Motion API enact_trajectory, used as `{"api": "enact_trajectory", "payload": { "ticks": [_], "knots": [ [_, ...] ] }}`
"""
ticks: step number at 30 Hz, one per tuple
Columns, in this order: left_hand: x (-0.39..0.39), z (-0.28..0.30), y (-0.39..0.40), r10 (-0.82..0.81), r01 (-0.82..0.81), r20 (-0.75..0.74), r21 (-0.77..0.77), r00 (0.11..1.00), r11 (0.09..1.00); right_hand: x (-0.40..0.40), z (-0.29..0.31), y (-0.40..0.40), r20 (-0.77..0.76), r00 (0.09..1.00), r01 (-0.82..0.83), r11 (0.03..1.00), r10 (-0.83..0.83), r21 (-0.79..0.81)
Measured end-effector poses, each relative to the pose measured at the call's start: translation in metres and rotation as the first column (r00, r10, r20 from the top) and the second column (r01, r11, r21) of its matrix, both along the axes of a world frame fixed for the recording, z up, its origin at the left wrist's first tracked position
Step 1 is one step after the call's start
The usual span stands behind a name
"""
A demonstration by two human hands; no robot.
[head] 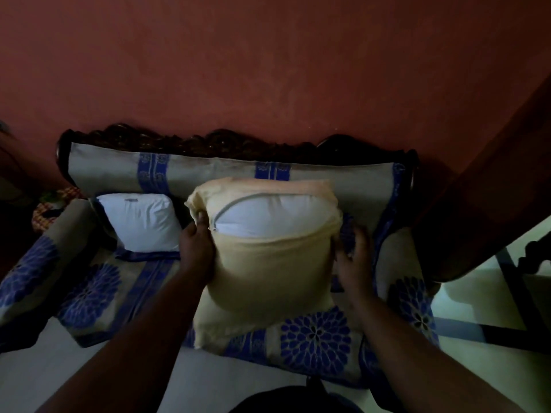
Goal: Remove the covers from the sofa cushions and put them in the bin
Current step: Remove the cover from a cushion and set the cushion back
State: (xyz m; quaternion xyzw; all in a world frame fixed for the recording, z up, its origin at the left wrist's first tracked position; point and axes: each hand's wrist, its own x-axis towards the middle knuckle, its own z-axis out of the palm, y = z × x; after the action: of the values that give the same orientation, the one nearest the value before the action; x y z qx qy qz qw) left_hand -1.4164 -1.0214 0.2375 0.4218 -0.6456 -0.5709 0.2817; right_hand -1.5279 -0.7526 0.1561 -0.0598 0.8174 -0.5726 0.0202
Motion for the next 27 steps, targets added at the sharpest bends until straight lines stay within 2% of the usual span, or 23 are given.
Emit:
{"api": "enact_trajectory", "payload": {
  "ticks": [1,3,4,6,7,8,9,11,13,15,17,19,21,24,27],
  "knots": [
    [0.000,-0.002,0.001,-0.016,0.017,-0.016,0.024,1.000,1.000,-0.005,0.008,-0.004,0.190,0.982,0.024,0.994,-0.004,-0.103],
    [-0.003,-0.007,-0.001,-0.043,0.043,0.007,0.051,0.999,0.998,-0.019,0.023,-0.011,0.391,0.912,-0.003,0.956,0.123,-0.295],
    [-0.004,-0.010,-0.004,-0.061,0.059,0.035,0.067,0.998,0.996,-0.026,0.030,-0.010,0.438,0.877,-0.037,0.936,0.198,-0.349],
    [-0.005,-0.014,-0.011,-0.158,0.155,0.000,0.176,0.987,0.972,-0.034,0.039,-0.008,0.464,0.836,-0.132,0.929,0.292,-0.347],
    [-0.003,-0.014,-0.012,-0.229,0.236,-0.056,0.231,0.972,0.944,-0.036,0.040,-0.007,0.455,0.837,-0.160,0.931,0.305,-0.329],
    [-0.003,-0.013,-0.014,-0.306,0.322,-0.101,0.222,0.947,0.920,-0.039,0.041,-0.006,0.434,0.842,-0.189,0.930,0.319,-0.316],
    [-0.003,-0.010,-0.012,-0.367,0.379,-0.100,0.151,0.925,0.913,-0.040,0.041,-0.005,0.424,0.844,-0.202,0.928,0.328,-0.313],
    [-0.006,-0.007,-0.010,-0.375,0.376,-0.045,0.029,0.926,0.926,-0.047,0.045,-0.005,0.406,0.870,-0.145,0.931,0.281,-0.335],
    [-0.009,-0.007,-0.003,-0.300,0.301,0.024,-0.053,0.953,0.952,-0.054,0.049,-0.012,0.353,0.924,-0.049,0.959,0.149,-0.278],
    [-0.012,-0.014,0.001,-0.200,0.223,0.129,-0.196,0.971,0.955,-0.054,0.049,-0.022,0.221,0.975,-0.020,0.999,0.027,-0.034],
    [-0.015,-0.022,0.003,-0.141,0.191,0.201,-0.256,0.969,0.948,-0.047,0.042,-0.033,-0.004,1.000,0.029,0.976,-0.029,0.217],
    [-0.016,-0.026,0.003,-0.115,0.190,0.280,-0.258,0.953,0.947,-0.039,0.036,-0.040,-0.153,0.985,0.130,0.940,-0.084,0.316],
    [-0.017,-0.026,0.002,-0.147,0.220,0.364,-0.168,0.920,0.961,-0.041,0.036,-0.040,-0.140,0.981,0.174,0.927,-0.134,0.331],
    [-0.015,-0.016,0.003,-0.239,0.263,0.270,-0.054,0.933,0.963,-0.047,0.041,-0.030,-0.171,0.979,0.172,0.902,-0.112,0.397],
    [-0.014,-0.015,0.001,-0.240,0.255,0.160,-0.080,0.958,0.964,-0.047,0.057,-0.025,-0.243,0.968,0.136,0.932,-0.053,0.337]
  ]
}}
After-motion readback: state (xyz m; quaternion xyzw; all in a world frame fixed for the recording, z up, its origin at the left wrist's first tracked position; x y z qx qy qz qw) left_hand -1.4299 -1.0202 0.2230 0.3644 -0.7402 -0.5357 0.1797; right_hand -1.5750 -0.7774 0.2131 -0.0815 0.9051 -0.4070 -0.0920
